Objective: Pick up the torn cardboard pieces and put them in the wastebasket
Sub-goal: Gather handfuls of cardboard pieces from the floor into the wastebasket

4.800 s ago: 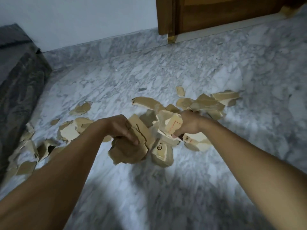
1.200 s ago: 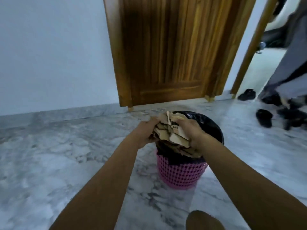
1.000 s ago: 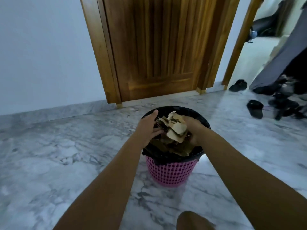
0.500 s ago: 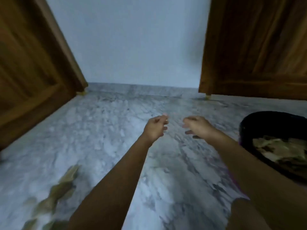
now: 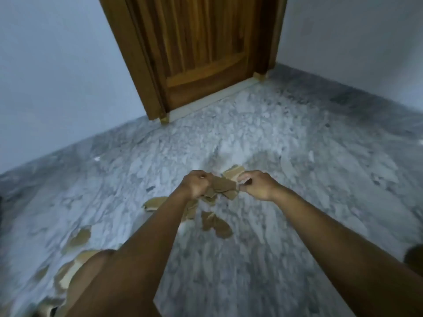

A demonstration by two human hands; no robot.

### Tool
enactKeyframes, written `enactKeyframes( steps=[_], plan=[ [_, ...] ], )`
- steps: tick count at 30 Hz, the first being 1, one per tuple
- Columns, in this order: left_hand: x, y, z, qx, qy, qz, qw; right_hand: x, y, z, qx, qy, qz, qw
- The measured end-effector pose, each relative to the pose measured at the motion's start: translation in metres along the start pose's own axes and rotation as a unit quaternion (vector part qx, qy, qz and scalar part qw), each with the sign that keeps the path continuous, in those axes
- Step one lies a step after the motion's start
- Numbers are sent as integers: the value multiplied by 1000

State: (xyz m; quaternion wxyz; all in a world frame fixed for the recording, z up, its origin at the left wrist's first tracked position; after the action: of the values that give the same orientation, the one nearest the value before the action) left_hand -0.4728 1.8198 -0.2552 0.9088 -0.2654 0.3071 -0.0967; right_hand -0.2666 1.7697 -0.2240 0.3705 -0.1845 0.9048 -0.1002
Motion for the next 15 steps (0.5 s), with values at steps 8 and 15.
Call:
enactKeyframes(
  steps=[8, 15],
  plan=[
    [1, 60, -109, -29, 149, -14, 988, 121, 81, 46, 21, -148, -130, 980],
    [112, 105, -150, 35, 254, 7, 967, 207, 105, 131, 19, -135, -20, 990]
  ],
)
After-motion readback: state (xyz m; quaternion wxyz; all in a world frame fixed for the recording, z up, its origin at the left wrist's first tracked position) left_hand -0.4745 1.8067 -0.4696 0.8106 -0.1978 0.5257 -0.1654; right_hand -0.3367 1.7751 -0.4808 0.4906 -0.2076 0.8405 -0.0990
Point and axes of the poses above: each hand's wrist, its own y-axis towards the middle knuckle, its own x-axis out of the palm, z = x × y, the point moved 5 cm from there along y, towards the middle knuckle, and after that the axes turned 11 degrees about -x, right-handed, at the moved point
